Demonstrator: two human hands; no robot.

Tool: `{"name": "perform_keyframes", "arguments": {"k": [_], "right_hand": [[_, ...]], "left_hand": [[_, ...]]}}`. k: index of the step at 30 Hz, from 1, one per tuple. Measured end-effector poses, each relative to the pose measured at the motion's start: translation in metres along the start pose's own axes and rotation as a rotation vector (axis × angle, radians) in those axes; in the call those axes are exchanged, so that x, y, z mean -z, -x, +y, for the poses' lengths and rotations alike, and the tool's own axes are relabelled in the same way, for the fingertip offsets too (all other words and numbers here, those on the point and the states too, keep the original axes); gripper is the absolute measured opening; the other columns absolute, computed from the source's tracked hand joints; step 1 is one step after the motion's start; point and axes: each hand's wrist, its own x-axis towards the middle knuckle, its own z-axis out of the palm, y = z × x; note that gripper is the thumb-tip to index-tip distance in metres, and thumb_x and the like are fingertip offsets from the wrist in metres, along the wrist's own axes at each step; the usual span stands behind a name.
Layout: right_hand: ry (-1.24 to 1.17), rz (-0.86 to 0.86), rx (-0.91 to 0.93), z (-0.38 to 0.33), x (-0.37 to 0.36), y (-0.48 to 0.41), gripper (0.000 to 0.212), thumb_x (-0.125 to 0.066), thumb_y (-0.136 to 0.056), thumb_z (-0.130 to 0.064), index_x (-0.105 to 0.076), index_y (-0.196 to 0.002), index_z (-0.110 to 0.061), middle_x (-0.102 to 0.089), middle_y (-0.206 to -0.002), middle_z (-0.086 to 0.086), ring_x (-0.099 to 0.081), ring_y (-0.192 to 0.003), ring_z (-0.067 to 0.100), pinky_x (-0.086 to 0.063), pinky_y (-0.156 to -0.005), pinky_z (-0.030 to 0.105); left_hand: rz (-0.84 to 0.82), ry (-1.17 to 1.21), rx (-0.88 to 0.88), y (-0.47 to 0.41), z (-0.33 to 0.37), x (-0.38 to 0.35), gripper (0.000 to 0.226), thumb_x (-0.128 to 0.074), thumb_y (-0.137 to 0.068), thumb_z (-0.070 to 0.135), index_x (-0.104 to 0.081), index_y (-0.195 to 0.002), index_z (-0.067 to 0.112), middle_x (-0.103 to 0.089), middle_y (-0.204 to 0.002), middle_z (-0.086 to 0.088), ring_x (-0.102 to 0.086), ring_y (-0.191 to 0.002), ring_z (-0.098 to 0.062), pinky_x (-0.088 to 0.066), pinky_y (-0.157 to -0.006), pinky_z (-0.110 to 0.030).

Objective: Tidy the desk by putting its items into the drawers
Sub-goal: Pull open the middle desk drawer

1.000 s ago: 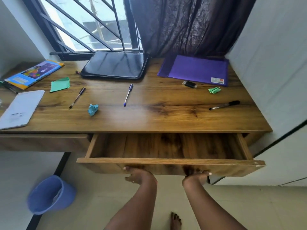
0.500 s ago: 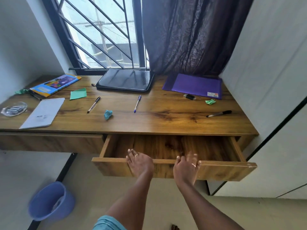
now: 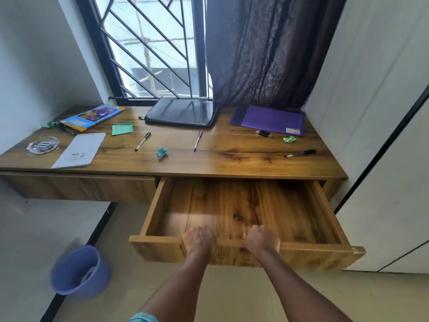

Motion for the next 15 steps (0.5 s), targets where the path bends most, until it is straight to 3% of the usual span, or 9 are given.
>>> {"name": "perform_keyframes", "arguments": {"k": [4, 9, 15], "right_hand": [[0.024, -0.209, 0.023, 0.002, 0.005, 0.018, 0.027, -0.045, -0.093, -0.026, -0.068, -0.099, -0.015, -0.065, -0.091, 0.000, -0.062, -0.082, 0.013, -0.042, -0.061, 0.022], [0.125, -0.498, 0.073, 0.002, 0.000, 0.037, 0.044, -0.049, -0.089, -0.034, -0.055, -0.125, -0.010, -0.054, -0.128, 0.008, -0.053, -0.116, 0.023, -0.045, -0.088, 0.030], [0.222, -0.680, 0.136, 0.009, -0.001, 0.068, 0.052, -0.046, -0.091, -0.028, -0.040, -0.138, -0.006, -0.042, -0.142, 0.013, -0.044, -0.128, 0.027, -0.039, -0.103, 0.035]], "left_hand": [[-0.093, -0.085, -0.025, 0.025, -0.005, -0.005, 0.029, -0.045, -0.095, 0.035, -0.061, -0.113, 0.019, -0.066, -0.105, -0.001, -0.059, -0.088, -0.015, -0.047, -0.080, -0.028], [-0.179, -0.116, 0.014, 0.055, -0.005, -0.006, 0.031, -0.045, -0.095, 0.034, -0.064, -0.110, 0.016, -0.067, -0.108, -0.003, -0.064, -0.100, -0.018, -0.052, -0.089, -0.030], [-0.221, -0.185, 0.035, 0.086, -0.009, -0.014, 0.034, -0.042, -0.097, 0.033, -0.063, -0.117, 0.015, -0.065, -0.117, -0.004, -0.061, -0.108, -0.019, -0.047, -0.091, -0.029]]}}
